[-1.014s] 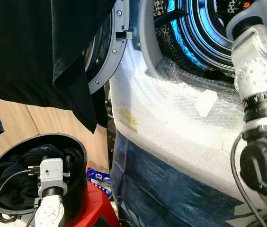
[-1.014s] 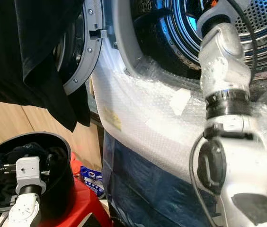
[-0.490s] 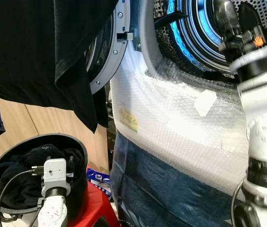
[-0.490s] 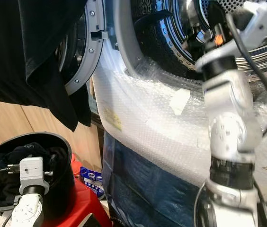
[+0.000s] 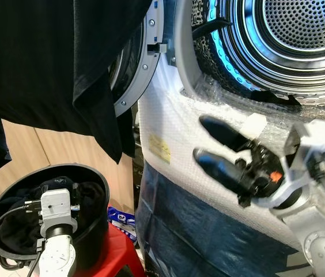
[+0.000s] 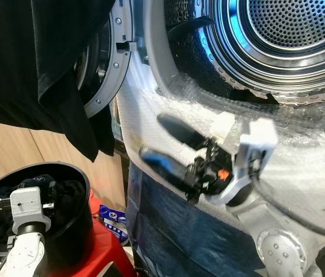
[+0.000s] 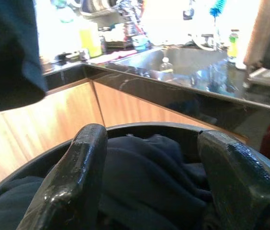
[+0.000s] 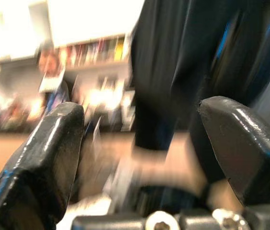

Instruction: Clothes washing

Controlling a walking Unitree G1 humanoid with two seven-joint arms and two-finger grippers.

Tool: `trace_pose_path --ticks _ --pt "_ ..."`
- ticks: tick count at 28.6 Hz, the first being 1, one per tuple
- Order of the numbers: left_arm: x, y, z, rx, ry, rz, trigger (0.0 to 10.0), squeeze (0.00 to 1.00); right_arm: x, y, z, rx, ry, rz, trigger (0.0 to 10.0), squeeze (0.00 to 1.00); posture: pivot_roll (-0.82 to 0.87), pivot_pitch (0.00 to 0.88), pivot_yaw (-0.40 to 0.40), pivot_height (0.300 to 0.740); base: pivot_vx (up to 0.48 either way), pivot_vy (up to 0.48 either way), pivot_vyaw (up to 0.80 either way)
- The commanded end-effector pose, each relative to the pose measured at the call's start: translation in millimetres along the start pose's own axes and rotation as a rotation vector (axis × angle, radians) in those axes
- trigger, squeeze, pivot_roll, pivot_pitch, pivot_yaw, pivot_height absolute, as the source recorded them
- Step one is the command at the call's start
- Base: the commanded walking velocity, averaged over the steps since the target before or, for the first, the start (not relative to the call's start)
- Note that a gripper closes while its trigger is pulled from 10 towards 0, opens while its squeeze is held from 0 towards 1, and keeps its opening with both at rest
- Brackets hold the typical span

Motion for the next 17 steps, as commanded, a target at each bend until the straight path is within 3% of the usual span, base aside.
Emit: trace_pose_path --ticks 1,2,4,6,7,8,10,13,17 --pt "-1.9 9.2 2.5 0.016 0.007 -0.033 10.0 0.0 8.7 -33.0 6.9 -0.07 0.02 0.106 10.0 0.0 -0.04 0.0 -0.018 0.74 0.0 0.0 0.0" --pt "-1.9 9.2 2.5 0.016 0.007 -0.033 10.0 0.0 8.7 -33.0 6.9 -0.07 0.02 0.106 10.0 0.0 -0.04 0.0 -0.018 0.74 0.0 0.0 0.0" --pt "-2.3 11.9 2.8 0.022 0.015 -0.04 10.0 0.0 24.3 -72.1 6.5 -0.109 -0.022 0.231 10.0 0.0 -0.03 0.0 -0.023 0.74 0.0 0.0 0.0" --pt "-2.5 13.4 3.5 0.024 0.023 -0.041 10.0 0.0 48.5 -116.7 -5.7 -0.179 -0.159 0.343 10.0 0.0 -0.03 0.0 -0.025 0.74 0.0 0.0 0.0" --pt "-2.4 13.7 4.2 0.028 0.027 -0.04 10.0 0.0 59.6 -132.8 -11.1 -0.219 -0.229 0.374 10.0 0.56 -0.02 0.0 -0.026 0.74 0.0 0.0 0.0" --pt "-2.3 13.8 4.6 0.032 0.03 -0.038 10.0 0.0 66.3 -141.7 -13.9 -0.244 -0.271 0.389 10.0 0.99 -0.02 0.0 -0.026 0.74 0.0 0.0 0.0" --pt "-3.5 17.0 12.2 0.057 0.062 -0.03 10.0 0.0 109.5 -192.3 -21.8 -0.316 -0.465 0.547 10.0 1.0 -0.02 0.0 -0.021 0.74 0.0 0.0 0.0" --pt "-3.9 17.4 16.8 0.073 0.065 -0.009 10.0 0.0 133.5 -218.1 -24.2 -0.348 -0.591 0.618 10.0 1.0 -0.02 0.0 -0.016 0.74 0.0 0.0 0.0" --pt "-1.8 22.4 32.4 0.073 0.119 -0.01 10.0 0.0 172.9 -264.1 -10.7 -0.411 -0.785 0.79 10.0 1.0 0.0 0.0 -0.012 0.74 0.0 0.0 0.0"
Point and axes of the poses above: a point about 5 cm out from each wrist's last joint towards the gripper, its own x axis pointing back from the gripper into the wrist, its own y axis along the axis of the wrist's last joint, z = x × y, the point moved 6 cm from there along -x, pointing out of the wrist towards the gripper, and after that the axes turned 10 degrees about x, right-handed, at the moved point
